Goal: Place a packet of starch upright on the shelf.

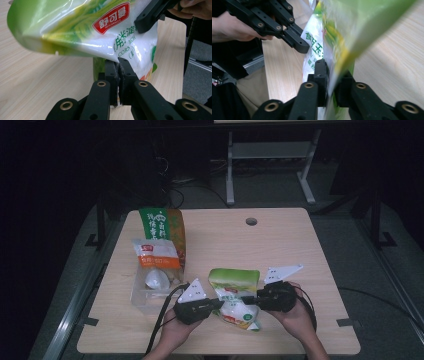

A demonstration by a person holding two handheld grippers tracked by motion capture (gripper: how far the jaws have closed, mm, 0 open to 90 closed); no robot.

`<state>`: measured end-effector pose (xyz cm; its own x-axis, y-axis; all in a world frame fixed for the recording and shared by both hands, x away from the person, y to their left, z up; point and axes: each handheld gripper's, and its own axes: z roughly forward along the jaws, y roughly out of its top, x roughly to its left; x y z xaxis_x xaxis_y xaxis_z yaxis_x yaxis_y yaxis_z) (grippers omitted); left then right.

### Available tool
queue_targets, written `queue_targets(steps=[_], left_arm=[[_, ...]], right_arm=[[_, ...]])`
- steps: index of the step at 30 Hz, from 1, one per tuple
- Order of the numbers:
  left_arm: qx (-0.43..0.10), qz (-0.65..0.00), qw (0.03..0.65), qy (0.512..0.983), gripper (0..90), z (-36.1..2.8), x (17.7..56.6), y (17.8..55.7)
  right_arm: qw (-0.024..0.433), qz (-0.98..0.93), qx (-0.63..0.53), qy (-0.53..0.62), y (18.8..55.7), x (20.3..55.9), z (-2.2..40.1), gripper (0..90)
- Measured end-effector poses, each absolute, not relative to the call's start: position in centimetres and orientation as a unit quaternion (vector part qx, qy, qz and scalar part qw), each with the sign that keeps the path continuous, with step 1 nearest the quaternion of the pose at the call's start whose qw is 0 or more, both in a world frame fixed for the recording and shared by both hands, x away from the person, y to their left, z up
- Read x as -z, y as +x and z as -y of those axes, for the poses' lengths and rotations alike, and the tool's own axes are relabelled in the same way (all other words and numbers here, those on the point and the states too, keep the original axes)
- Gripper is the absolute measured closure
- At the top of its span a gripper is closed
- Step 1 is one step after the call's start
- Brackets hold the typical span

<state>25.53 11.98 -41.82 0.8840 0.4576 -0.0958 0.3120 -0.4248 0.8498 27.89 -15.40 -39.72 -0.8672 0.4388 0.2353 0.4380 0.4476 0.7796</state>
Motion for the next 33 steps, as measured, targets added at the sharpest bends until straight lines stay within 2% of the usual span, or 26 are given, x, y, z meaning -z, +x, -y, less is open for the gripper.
queue_targets(steps=[8,17,33], left_arm=[[-0.078,-0.228,0.486,0.840,87.1,-12.0,41.9,25.5],[-0.077,-0.224,0.482,0.843,82.6,-12.3,41.7,25.4],[-0.077,-0.218,0.476,0.848,72.6,-12.7,41.4,24.9]], right_arm=[[0.001,-0.852,-0.453,0.262,28.0,40.0,15.1,76.1],[-0.003,-0.850,-0.451,0.273,28.1,39.9,15.2,86.7],[-0.008,-0.832,-0.467,0.299,28.3,39.7,16.2,89.6]])
